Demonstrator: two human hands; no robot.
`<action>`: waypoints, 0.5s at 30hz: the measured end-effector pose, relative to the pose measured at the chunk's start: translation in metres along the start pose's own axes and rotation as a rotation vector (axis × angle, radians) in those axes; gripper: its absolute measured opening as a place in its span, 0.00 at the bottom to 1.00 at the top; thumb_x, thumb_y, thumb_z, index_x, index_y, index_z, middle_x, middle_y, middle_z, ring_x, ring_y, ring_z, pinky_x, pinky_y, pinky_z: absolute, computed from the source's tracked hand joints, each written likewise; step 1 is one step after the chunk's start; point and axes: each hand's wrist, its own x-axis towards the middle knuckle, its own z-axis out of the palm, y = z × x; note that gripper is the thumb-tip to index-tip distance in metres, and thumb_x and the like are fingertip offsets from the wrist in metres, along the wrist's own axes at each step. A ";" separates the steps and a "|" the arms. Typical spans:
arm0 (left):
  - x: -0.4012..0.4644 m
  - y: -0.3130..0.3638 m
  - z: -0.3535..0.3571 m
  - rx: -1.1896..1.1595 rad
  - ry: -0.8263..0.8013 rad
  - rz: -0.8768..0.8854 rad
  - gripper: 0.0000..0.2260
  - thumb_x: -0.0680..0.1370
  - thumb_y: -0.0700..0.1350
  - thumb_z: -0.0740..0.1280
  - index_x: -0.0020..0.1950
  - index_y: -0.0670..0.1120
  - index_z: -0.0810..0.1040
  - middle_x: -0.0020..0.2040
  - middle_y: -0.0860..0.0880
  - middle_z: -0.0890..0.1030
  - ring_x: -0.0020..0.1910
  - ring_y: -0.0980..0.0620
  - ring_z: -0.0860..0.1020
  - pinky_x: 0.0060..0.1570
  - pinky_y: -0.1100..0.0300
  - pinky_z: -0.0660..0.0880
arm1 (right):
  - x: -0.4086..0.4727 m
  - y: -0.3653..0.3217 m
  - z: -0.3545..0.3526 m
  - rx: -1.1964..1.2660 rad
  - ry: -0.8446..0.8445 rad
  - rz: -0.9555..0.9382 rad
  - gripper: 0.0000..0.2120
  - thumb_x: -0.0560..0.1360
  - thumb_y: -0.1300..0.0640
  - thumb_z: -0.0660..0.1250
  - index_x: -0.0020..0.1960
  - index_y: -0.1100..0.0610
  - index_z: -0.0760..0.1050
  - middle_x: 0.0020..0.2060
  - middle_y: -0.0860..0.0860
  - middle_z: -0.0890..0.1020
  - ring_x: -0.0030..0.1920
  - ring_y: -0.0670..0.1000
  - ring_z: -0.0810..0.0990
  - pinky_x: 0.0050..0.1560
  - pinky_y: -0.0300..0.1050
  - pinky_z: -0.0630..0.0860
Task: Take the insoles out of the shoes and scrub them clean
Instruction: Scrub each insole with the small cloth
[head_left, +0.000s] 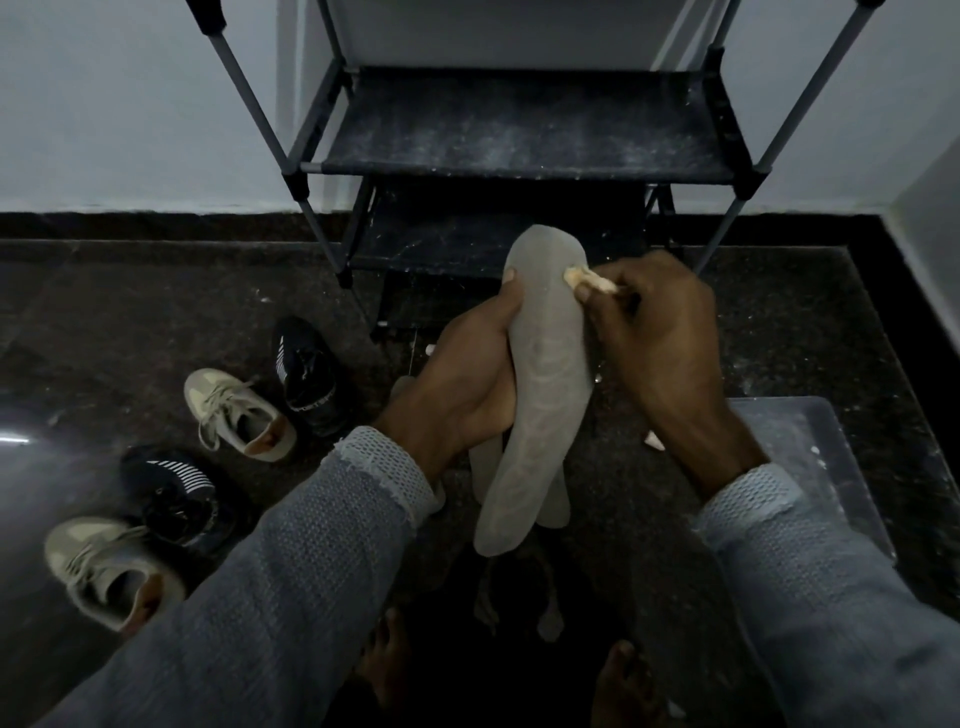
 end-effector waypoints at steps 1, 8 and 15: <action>0.000 0.000 0.000 0.006 0.000 0.002 0.19 0.83 0.52 0.51 0.52 0.43 0.77 0.48 0.44 0.82 0.47 0.48 0.80 0.54 0.53 0.76 | -0.001 0.002 -0.001 -0.006 0.013 0.023 0.06 0.75 0.56 0.70 0.48 0.58 0.83 0.41 0.53 0.80 0.41 0.48 0.76 0.43 0.42 0.74; 0.000 0.001 -0.002 -0.028 -0.035 0.002 0.18 0.83 0.50 0.50 0.56 0.42 0.76 0.45 0.45 0.84 0.43 0.51 0.83 0.47 0.58 0.80 | -0.009 -0.021 0.009 0.127 -0.086 -0.119 0.04 0.75 0.61 0.70 0.47 0.58 0.82 0.40 0.46 0.76 0.41 0.41 0.73 0.44 0.28 0.69; 0.000 -0.003 0.004 0.061 -0.025 -0.063 0.18 0.84 0.51 0.50 0.60 0.42 0.74 0.52 0.44 0.80 0.49 0.50 0.80 0.51 0.58 0.78 | -0.003 -0.011 -0.002 0.086 -0.003 -0.019 0.05 0.75 0.59 0.69 0.49 0.58 0.82 0.42 0.52 0.80 0.41 0.44 0.75 0.43 0.31 0.69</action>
